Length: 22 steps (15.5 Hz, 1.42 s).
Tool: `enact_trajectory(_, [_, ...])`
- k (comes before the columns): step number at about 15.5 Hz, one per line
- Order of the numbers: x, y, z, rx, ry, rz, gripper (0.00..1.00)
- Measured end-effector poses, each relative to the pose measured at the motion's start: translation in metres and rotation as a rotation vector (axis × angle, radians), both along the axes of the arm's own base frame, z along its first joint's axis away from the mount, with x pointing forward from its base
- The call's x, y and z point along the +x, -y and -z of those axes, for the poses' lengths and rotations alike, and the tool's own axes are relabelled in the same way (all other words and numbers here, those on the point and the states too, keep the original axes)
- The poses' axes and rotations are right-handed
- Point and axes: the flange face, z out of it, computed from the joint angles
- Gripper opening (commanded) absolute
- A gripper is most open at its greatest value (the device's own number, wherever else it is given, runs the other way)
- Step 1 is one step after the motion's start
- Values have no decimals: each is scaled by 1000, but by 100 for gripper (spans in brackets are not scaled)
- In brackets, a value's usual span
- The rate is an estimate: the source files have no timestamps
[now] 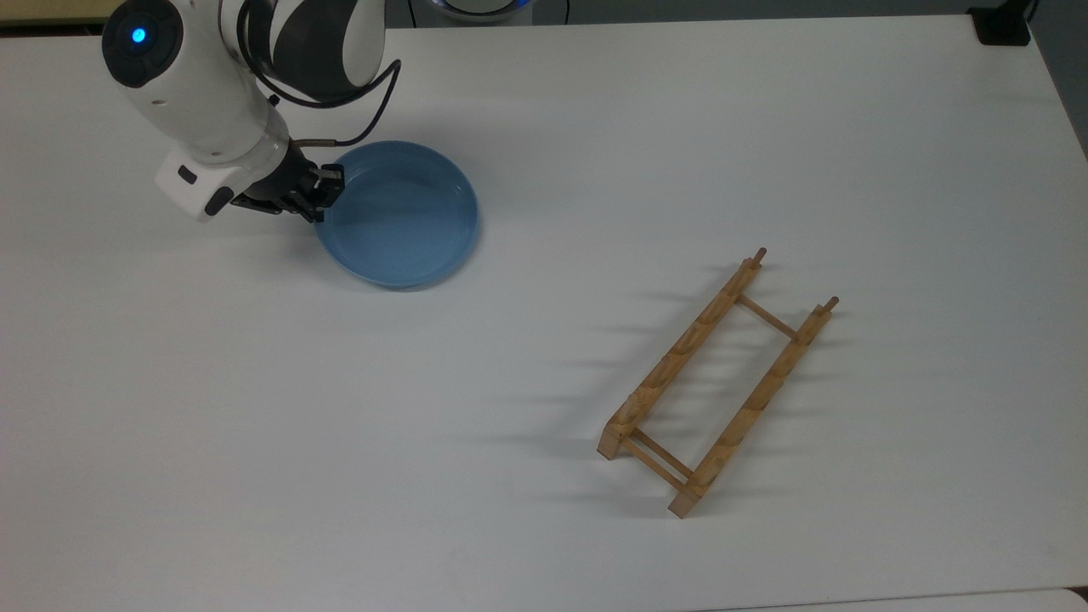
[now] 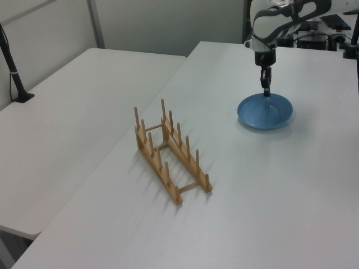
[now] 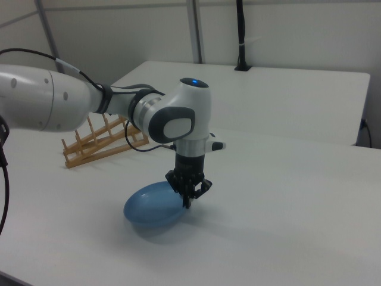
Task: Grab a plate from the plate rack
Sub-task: 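Carry the plate away from the rack and lower it flat onto the table, then open the gripper, release the plate, and raise the gripper away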
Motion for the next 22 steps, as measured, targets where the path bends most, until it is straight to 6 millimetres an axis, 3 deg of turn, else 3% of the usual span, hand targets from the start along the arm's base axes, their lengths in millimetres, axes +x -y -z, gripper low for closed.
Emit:
enact_trajectory(5, [-6, 19, 11, 0, -9, -31, 97])
enact_trajectory(9, [-7, 23, 7, -3, -1, -15, 100])
enact_trajectory(11, [2, 16, -16, -31, 34, 41, 100])
enact_trajectory(13, [11, 0, -53, -73, 83, 84, 100])
enact_trajectory(16, [11, -54, -106, -128, 105, 114, 100])
enact_trajectory(19, [-3, -131, -155, -172, 92, 114, 100])
enact_trajectory(22, [-21, -177, -197, -154, 125, 90, 100])
